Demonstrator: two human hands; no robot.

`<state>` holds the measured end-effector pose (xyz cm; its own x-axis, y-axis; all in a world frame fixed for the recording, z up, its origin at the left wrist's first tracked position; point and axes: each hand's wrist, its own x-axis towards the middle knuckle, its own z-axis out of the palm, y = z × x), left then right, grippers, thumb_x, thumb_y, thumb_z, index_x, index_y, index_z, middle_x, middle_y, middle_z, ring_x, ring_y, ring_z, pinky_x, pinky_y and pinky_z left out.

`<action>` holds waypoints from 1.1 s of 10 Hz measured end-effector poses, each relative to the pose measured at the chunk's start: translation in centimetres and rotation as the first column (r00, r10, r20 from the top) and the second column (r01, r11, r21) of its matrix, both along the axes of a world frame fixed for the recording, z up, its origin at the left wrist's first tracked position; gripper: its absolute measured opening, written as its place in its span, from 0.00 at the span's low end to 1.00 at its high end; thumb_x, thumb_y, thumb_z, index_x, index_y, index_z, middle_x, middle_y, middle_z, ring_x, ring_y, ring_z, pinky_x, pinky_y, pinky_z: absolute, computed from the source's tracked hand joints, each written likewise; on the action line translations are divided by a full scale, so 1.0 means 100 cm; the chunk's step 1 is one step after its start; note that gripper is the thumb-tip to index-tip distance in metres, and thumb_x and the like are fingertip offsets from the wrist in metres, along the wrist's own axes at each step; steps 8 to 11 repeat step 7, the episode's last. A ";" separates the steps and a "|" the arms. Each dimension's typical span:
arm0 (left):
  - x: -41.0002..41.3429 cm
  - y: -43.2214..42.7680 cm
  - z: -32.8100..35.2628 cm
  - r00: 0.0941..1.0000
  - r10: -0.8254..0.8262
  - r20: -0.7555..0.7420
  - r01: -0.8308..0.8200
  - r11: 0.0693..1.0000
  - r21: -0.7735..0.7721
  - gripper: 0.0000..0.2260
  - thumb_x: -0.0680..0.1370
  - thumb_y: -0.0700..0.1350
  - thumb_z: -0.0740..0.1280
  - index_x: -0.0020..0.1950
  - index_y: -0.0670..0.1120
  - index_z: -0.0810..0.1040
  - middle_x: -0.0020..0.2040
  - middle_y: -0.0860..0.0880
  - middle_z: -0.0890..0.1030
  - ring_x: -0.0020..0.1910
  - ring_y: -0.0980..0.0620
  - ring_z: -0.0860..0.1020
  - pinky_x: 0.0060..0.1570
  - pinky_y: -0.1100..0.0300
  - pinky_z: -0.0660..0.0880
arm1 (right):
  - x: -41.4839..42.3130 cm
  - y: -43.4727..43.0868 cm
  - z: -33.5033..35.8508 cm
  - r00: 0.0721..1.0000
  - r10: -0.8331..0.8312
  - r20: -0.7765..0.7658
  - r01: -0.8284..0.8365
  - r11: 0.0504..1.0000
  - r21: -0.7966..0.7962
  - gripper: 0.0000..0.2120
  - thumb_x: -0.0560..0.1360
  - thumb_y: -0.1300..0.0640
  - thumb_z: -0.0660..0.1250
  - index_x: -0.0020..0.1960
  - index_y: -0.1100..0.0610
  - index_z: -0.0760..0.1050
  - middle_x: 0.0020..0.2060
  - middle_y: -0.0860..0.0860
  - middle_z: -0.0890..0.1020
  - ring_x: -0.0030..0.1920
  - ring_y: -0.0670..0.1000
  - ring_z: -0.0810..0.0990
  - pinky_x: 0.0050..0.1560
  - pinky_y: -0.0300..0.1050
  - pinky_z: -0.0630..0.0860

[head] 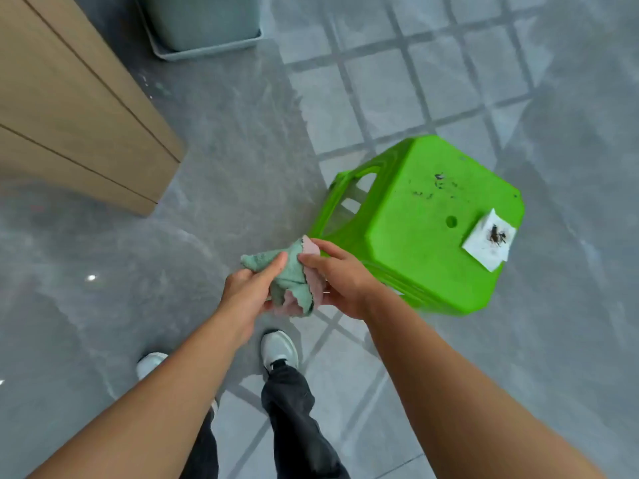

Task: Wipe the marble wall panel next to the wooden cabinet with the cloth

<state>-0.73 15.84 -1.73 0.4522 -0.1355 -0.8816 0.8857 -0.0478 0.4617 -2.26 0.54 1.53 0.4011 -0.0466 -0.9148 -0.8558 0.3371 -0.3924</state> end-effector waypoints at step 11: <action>-0.014 -0.193 -0.003 0.909 -0.324 0.263 0.327 0.944 0.032 0.17 0.76 0.35 0.70 0.64 0.35 0.76 0.63 0.35 0.81 0.58 0.41 0.82 0.63 0.44 0.78 | -0.074 -0.149 -0.014 0.977 -0.172 0.128 0.215 0.763 -0.610 0.24 0.73 0.59 0.64 0.69 0.56 0.70 0.55 0.59 0.83 0.53 0.59 0.82 0.58 0.57 0.78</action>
